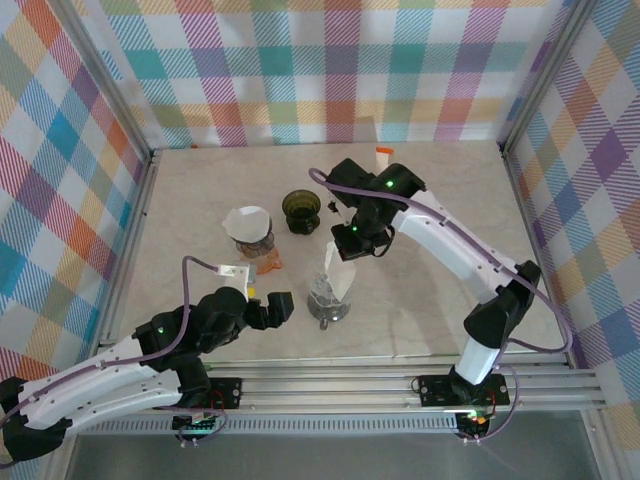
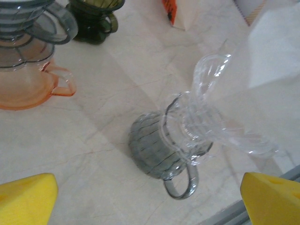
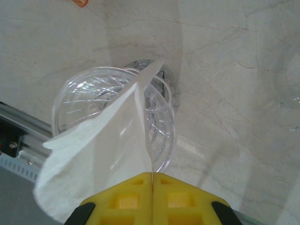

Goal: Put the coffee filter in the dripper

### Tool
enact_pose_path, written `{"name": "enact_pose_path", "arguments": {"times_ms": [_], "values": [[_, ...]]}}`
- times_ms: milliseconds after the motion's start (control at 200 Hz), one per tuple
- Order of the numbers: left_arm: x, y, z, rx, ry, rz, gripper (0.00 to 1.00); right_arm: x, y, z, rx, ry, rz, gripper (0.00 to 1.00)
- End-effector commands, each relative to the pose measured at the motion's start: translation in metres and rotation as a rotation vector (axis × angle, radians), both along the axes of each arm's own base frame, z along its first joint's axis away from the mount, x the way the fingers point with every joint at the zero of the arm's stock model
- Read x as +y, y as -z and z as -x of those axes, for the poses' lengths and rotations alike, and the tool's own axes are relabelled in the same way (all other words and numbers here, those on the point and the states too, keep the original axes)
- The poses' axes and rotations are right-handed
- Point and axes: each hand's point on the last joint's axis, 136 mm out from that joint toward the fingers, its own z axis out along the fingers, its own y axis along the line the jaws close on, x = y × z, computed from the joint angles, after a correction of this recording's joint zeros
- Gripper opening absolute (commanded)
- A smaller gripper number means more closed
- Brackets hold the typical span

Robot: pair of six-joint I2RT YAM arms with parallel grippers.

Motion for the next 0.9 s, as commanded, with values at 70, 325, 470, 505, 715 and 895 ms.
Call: {"name": "enact_pose_path", "arguments": {"times_ms": [70,325,470,505,715,895], "values": [[-0.029,-0.034,-0.006,-0.005,0.102,0.178,1.0,-0.001,0.008,-0.003,-0.024,0.016,0.074,0.0],[-0.059,-0.053,-0.023,0.022,0.16,0.34,1.0,0.005,0.019,-0.005,-0.041,-0.003,0.13,0.0],[-0.068,-0.055,-0.034,0.042,0.168,0.373,1.0,0.005,0.021,-0.007,-0.058,-0.011,0.15,0.0],[-0.07,-0.054,-0.036,0.048,0.165,0.374,0.99,0.005,0.02,-0.007,-0.061,-0.013,0.149,0.0],[-0.068,-0.038,-0.044,0.086,0.126,0.332,0.79,0.008,0.02,-0.008,-0.073,-0.017,0.146,0.0],[-0.061,-0.024,-0.05,0.106,0.075,0.281,0.68,0.007,0.023,-0.007,-0.075,-0.021,0.15,0.0]]}}
